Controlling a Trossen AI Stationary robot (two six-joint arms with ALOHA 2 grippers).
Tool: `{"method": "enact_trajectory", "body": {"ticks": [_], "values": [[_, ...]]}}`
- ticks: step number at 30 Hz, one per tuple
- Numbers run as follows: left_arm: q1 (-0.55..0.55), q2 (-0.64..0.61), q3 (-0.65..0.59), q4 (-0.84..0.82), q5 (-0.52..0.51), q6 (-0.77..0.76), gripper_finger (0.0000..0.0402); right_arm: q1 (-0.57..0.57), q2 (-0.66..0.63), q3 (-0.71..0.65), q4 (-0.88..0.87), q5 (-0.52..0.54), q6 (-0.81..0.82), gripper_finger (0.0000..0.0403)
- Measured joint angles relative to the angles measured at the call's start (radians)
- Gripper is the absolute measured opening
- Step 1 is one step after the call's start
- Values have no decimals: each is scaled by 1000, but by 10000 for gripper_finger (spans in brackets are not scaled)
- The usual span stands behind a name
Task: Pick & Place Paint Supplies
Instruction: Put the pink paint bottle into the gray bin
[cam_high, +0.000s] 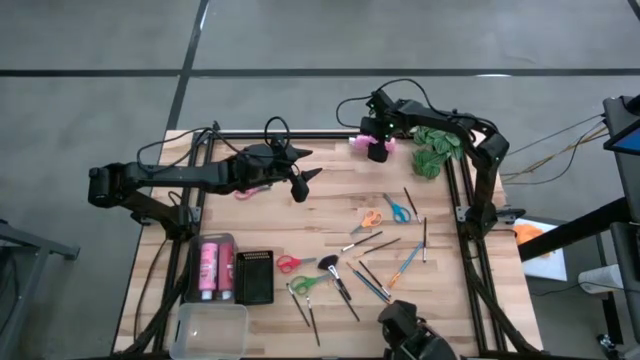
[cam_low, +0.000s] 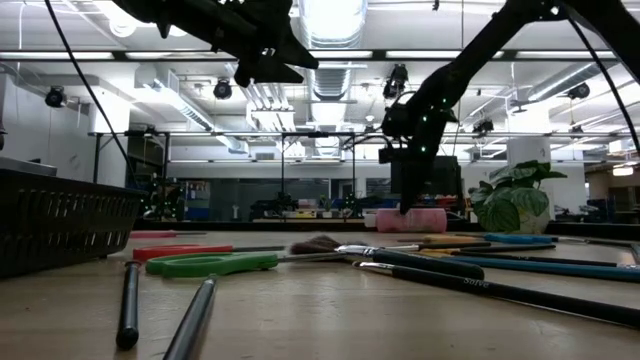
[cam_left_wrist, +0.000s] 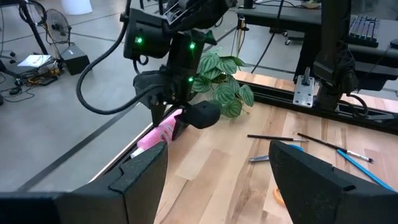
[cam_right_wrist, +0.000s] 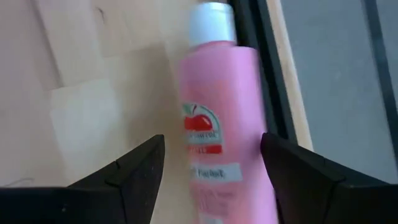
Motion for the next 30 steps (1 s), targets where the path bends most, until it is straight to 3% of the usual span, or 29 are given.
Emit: {"method": "enact_trajectory", "body": {"ticks": [14,23,30], "values": [[0,0,0,-80,0,-2,283,-2,43,-8,-20,-7,43,261],[0,0,0,-112,0,-1,283,1,40,-9,-24,-36,67,196],[0,0,0,-121,0,1,283,4,38,-9,-43,-87,93,186]]}}
